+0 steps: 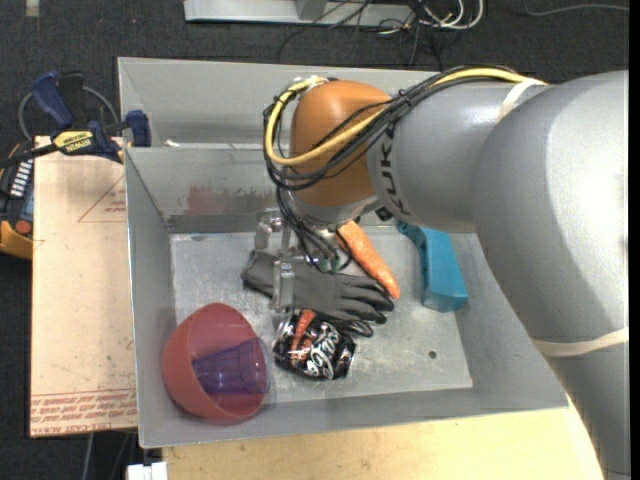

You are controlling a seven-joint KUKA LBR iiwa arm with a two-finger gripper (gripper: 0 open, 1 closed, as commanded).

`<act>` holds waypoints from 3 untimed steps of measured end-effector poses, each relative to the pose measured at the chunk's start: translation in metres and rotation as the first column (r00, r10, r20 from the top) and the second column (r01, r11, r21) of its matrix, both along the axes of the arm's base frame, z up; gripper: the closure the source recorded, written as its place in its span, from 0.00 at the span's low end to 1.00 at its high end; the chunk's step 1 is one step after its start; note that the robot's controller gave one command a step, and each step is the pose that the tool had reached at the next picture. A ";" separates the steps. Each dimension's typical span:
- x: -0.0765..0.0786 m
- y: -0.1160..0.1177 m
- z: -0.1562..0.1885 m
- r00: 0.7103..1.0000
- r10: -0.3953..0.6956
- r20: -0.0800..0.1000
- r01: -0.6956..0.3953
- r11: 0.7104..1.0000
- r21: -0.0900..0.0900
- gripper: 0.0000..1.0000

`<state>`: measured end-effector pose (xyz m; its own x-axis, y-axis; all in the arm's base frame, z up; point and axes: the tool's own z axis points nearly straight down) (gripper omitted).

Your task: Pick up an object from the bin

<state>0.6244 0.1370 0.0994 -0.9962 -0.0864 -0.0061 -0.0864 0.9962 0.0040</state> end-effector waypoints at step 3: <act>-0.019 -0.006 -0.028 0.980 -0.201 0.004 0.201 0.980 0.004 1.00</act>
Offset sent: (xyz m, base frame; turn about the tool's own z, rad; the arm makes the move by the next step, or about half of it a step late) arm -0.0202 -0.0060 -0.0294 0.2007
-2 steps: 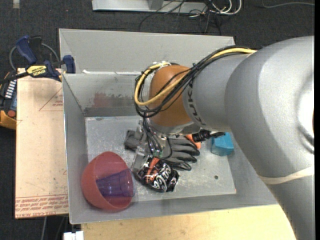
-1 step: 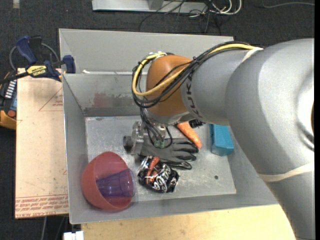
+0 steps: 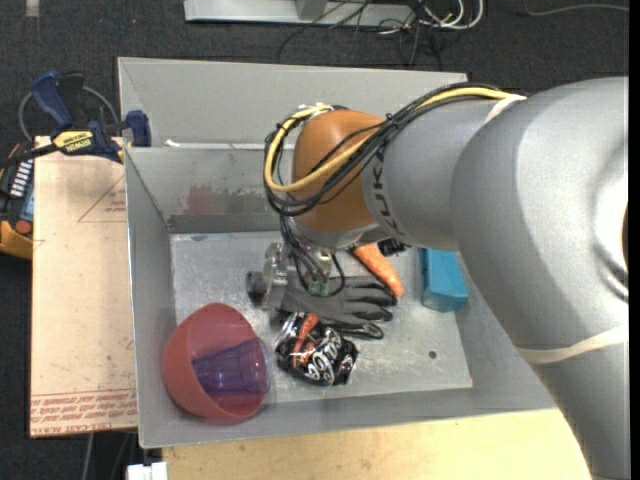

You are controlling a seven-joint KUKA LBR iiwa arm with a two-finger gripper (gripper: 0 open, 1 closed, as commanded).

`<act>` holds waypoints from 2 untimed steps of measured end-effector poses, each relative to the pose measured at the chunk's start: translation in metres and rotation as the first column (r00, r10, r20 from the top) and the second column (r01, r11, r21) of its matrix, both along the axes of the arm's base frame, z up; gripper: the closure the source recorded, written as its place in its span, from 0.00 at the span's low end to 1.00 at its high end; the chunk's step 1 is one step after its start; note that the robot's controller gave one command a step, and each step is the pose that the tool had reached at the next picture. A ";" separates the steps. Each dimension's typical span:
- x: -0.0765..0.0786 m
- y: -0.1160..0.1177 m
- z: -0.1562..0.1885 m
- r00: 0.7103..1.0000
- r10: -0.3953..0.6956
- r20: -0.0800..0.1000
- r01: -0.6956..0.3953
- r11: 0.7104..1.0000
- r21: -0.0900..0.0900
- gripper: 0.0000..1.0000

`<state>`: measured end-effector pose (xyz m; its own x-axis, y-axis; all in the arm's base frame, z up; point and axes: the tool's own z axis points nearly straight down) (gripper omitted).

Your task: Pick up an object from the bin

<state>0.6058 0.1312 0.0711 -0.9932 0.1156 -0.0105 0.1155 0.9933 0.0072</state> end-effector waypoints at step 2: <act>-0.004 -0.001 0.023 1.000 0.000 -0.012 0.000 1.000 -0.002 1.00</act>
Offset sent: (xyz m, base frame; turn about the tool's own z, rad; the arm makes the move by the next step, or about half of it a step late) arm 0.0000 0.0000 0.0259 0.0000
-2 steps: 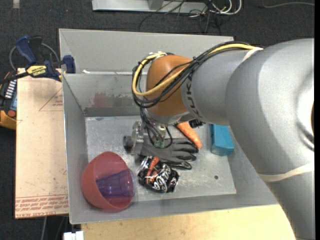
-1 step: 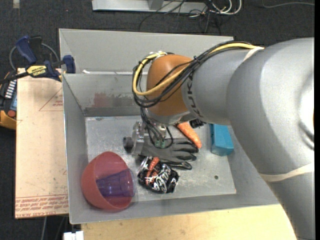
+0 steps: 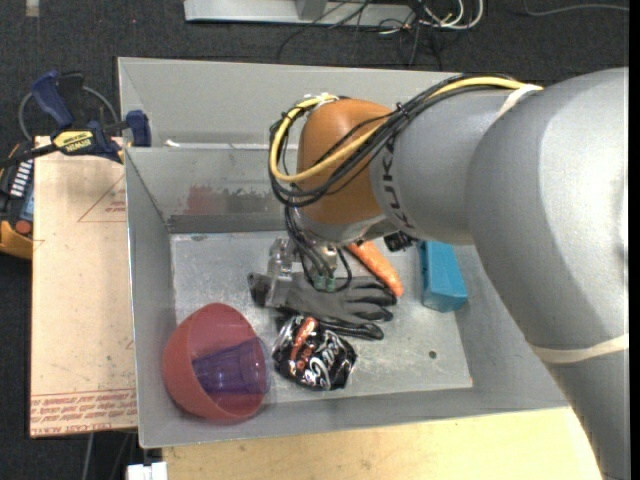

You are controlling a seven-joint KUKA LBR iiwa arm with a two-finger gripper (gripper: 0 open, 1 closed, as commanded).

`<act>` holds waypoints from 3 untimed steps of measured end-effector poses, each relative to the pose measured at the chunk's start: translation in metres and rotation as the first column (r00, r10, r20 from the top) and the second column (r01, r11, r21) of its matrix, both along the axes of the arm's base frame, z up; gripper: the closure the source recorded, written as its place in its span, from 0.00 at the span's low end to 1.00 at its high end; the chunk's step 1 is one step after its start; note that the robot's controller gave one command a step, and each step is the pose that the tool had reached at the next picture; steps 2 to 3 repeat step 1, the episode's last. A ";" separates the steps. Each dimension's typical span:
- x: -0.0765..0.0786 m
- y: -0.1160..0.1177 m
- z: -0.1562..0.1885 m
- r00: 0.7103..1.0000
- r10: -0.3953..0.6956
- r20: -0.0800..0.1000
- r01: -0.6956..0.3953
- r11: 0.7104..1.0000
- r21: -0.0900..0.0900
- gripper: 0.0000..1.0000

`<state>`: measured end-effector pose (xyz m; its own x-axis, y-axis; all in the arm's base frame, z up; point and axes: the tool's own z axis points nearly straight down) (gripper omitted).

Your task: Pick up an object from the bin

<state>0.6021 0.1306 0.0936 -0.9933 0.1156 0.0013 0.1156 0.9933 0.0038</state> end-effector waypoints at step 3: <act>0.002 0.000 0.020 1.000 0.000 0.007 0.000 1.000 0.002 1.00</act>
Offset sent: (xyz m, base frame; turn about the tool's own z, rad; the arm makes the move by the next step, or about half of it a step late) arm 0.0001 0.0000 0.0272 0.0000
